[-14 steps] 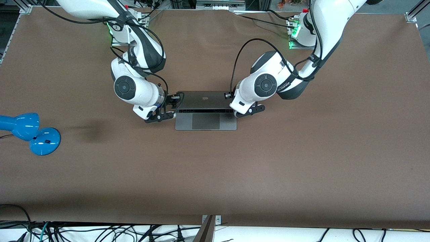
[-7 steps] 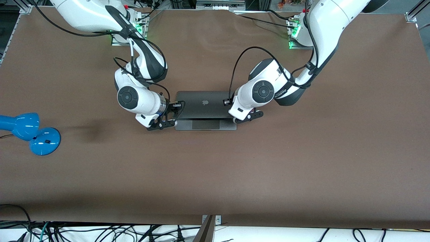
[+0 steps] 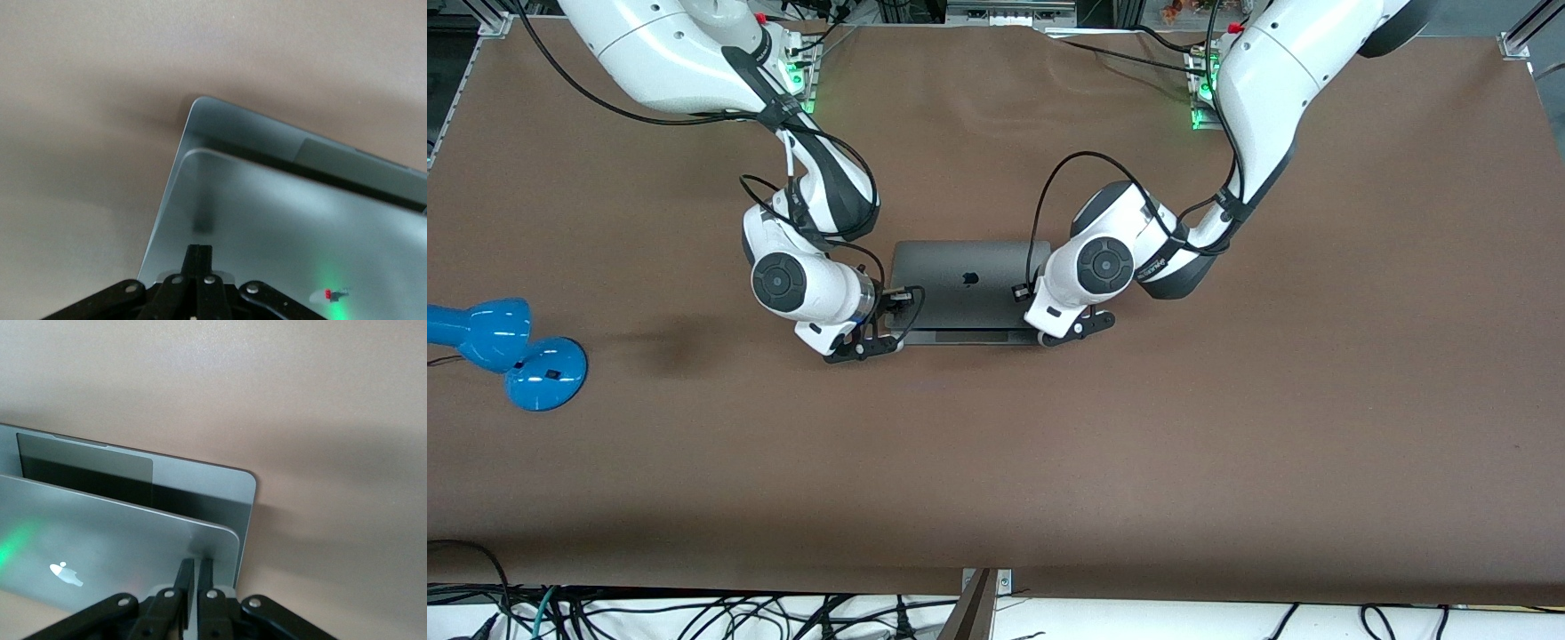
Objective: Close laptop with both arms from behind
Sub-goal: 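Press the lid flat onto the keyboard with both grippers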
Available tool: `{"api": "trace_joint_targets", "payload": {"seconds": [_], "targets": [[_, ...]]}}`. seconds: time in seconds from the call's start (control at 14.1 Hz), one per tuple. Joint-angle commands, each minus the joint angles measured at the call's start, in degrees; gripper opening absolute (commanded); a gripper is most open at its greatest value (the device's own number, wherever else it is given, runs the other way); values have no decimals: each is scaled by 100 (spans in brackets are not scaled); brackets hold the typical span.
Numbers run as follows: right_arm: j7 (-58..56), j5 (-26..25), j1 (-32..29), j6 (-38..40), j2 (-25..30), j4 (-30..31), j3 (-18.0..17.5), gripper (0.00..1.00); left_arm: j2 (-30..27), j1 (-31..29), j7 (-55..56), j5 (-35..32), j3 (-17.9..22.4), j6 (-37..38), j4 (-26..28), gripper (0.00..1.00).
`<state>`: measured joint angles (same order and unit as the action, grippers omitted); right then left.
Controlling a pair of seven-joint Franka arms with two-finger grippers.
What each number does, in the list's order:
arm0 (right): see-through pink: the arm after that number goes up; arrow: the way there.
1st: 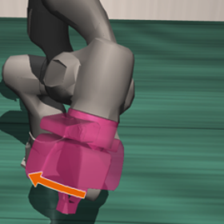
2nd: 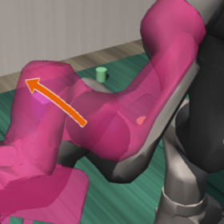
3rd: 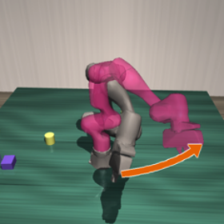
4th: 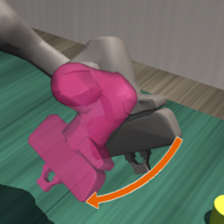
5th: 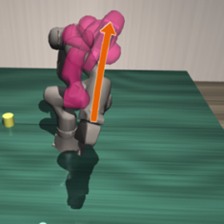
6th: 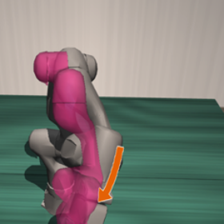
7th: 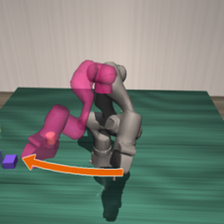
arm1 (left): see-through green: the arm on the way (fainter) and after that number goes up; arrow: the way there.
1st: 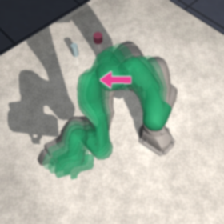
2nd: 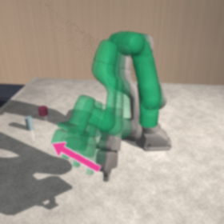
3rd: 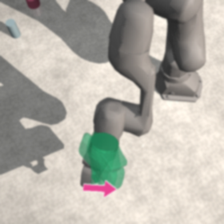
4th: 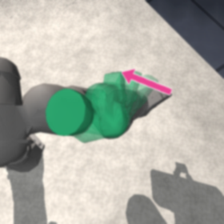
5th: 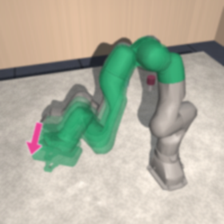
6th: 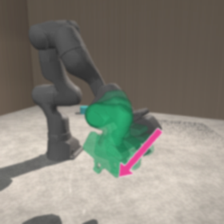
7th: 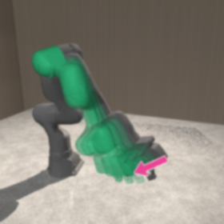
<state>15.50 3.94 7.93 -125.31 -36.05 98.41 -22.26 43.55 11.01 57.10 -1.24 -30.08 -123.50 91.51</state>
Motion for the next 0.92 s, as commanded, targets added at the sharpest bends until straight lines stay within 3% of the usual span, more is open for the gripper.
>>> {"api": "trace_joint_targets", "payload": {"seconds": [0.0, 0.21, 0.57, 0.85], "targets": [[-12, -86, 86, 24, -112, -199, 55, 9, 197, 252, 38, -192, 247, -16, -282, 0], [-12, -86, 95, -29, -209, -261, 55, 9, 285, 490, 47, -183, 503, -16, -397, 0], [-30, -217, 95, -652, -595, -279, 55, 9, 382, 499, 47, -183, 538, -157, -415, 0], [-30, -315, 95, -714, -710, -305, 72, 9, 426, 499, 47, -227, 547, -201, -415, 0]]}}
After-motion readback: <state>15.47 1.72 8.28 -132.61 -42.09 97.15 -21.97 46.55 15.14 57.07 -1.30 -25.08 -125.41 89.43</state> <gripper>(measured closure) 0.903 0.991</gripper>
